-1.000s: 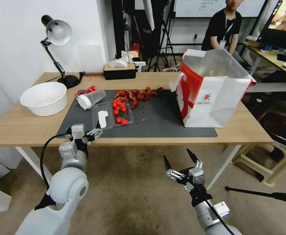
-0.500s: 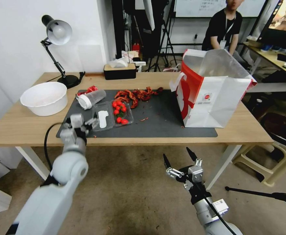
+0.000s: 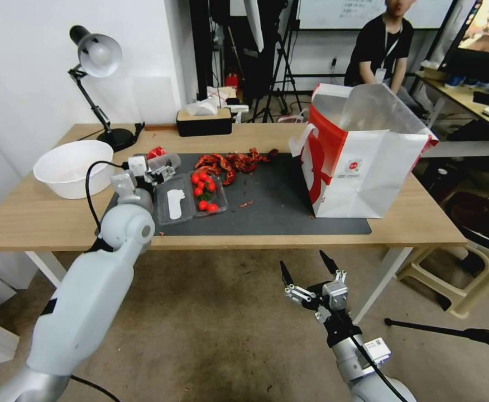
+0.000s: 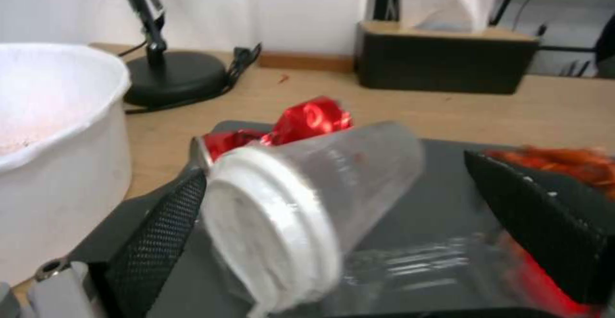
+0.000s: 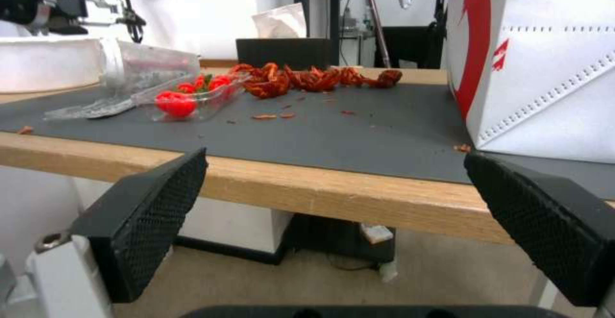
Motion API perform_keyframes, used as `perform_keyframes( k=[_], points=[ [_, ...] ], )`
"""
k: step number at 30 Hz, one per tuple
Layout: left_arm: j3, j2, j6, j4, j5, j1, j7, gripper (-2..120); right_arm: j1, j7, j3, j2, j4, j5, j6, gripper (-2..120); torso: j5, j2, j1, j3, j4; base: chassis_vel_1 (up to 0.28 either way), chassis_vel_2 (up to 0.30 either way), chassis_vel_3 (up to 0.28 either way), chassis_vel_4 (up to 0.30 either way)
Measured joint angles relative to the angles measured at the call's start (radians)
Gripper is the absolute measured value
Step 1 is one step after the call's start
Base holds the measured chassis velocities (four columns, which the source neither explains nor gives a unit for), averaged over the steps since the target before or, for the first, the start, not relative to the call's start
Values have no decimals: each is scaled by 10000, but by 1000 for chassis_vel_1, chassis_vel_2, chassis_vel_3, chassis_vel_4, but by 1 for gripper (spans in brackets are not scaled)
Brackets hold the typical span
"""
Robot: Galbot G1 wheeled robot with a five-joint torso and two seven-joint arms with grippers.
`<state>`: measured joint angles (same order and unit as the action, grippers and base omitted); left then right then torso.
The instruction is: Pick up the trash from the table and place it into the takeout bag.
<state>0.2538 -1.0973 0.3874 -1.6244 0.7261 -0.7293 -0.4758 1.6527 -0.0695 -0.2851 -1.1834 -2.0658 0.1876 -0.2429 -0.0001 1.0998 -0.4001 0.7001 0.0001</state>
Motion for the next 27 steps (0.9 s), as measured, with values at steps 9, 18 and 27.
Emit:
perform_keyframes(
  k=[9, 18, 27],
  points=[
    [41, 37, -147, 875, -191, 346, 264, 100, -77, -7, 17, 13, 20, 15, 48, 100, 1, 0, 0, -1, 0, 0, 0, 0, 0],
    [145, 13, -213, 1243, 78, 397, 608, 100, -64, -12, 20, 41, 20, 23, 60, 100, 0, 1, 0, -1, -1, 0, 0, 0, 0],
    [185, 5, -271, 1569, 587, 525, 1066, 100, -88, -17, 39, 73, 2, 39, 84, 100, 1, 1, 0, -1, -1, 0, 0, 0, 0]
  ],
)
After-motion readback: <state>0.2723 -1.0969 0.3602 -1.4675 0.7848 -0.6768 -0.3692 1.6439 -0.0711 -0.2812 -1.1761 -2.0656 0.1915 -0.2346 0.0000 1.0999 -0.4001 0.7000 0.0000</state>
